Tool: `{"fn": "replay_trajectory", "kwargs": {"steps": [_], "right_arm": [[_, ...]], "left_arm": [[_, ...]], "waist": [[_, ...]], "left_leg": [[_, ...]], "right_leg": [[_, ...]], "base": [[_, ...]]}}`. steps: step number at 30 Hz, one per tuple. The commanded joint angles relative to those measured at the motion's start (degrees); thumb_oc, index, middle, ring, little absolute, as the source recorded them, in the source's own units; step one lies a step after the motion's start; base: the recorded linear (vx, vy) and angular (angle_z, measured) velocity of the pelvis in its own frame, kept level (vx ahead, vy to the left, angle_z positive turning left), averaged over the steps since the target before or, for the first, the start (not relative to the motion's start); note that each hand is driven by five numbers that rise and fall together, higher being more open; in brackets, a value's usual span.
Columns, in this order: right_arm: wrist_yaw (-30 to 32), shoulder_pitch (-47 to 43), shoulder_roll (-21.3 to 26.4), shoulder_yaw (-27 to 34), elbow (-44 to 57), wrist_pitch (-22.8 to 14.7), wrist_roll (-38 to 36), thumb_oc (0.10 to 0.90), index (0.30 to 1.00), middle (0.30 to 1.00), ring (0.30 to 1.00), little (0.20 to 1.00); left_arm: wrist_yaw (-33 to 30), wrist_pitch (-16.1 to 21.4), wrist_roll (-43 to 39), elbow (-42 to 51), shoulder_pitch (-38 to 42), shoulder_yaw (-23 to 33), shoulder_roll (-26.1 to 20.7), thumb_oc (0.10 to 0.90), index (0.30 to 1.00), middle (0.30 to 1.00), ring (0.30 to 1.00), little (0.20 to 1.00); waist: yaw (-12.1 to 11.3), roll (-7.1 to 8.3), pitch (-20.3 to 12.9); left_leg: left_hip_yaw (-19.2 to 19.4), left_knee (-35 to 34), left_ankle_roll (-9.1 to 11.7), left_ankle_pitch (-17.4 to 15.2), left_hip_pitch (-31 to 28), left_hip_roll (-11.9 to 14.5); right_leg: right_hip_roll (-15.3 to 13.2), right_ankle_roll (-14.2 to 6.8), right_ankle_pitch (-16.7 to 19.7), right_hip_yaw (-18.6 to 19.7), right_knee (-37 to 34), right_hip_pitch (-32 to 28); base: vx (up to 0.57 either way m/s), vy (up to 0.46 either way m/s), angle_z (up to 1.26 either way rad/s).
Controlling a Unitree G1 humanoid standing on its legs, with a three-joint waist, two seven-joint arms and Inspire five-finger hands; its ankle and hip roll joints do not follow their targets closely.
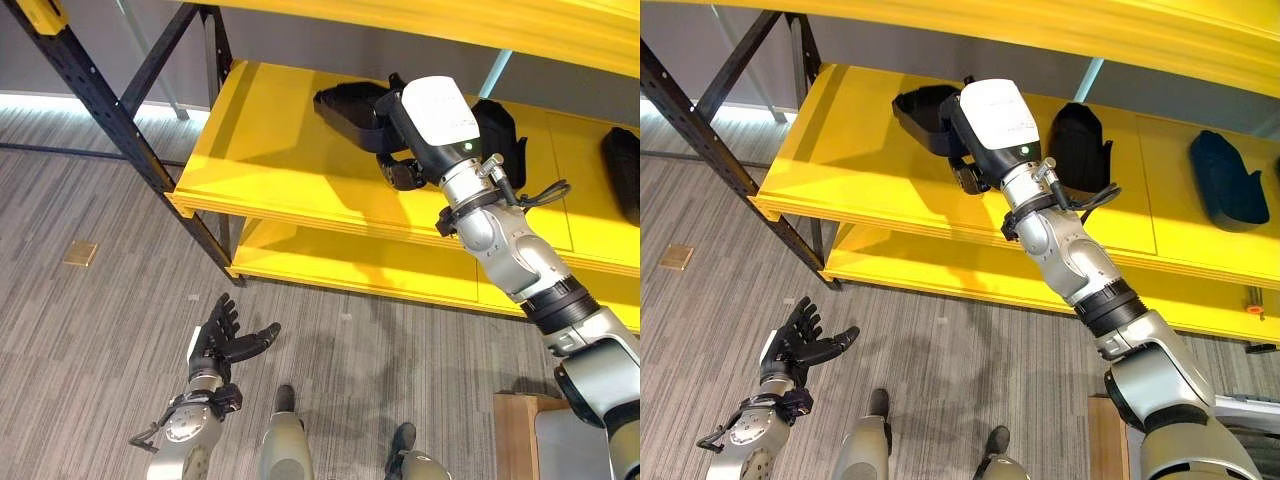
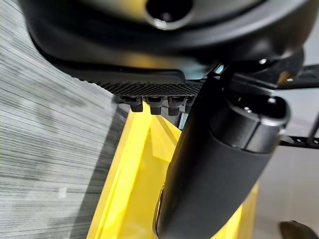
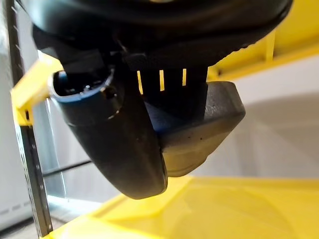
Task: Move parts from the plastic box to the shelf.
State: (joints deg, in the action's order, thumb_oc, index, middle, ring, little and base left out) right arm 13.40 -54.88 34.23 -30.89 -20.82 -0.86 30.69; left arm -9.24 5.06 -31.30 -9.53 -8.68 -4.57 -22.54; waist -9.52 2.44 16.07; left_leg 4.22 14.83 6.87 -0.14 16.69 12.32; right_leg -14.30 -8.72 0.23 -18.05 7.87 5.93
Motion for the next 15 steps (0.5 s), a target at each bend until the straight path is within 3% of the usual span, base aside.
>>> {"fn": "replay_trajectory", "kwargs": {"steps": [1,15], "right_arm": [[4.35,-11.88,0.19,1.68,2.41,-0.51,-1.58,0.400,0.300,0.300,0.300,0.300],[4.72,-16.37,-2.81,-1.83,-14.31,1.61,-5.22,0.400,0.300,0.300,0.300,0.300]], "left_arm": [[0.86,5.96,-1.71,4.43,1.58,-1.14,-5.71,0.900,1.000,1.000,1.000,1.000],[0.91,7.00,-2.90,4.79,2.52,-3.62,-6.97,0.900,1.000,1.000,1.000,1.000]], "waist": [[-0.37,1.05,-3.24],[-2.83,-1.16,1.08]], "left_leg": [[-3.00,-0.45,2.43,1.69,2.78,4.06],[-5.72,4.39,2.27,0.33,8.22,2.44]], "right_leg": [[-5.53,-3.04,-0.86,-1.63,0.99,-3.44],[-6.18,-2.64,-2.56,-2.88,4.24,-0.95]], "base": [[0.00,-0.005,0.08],[0.01,0.012,0.11]]}}
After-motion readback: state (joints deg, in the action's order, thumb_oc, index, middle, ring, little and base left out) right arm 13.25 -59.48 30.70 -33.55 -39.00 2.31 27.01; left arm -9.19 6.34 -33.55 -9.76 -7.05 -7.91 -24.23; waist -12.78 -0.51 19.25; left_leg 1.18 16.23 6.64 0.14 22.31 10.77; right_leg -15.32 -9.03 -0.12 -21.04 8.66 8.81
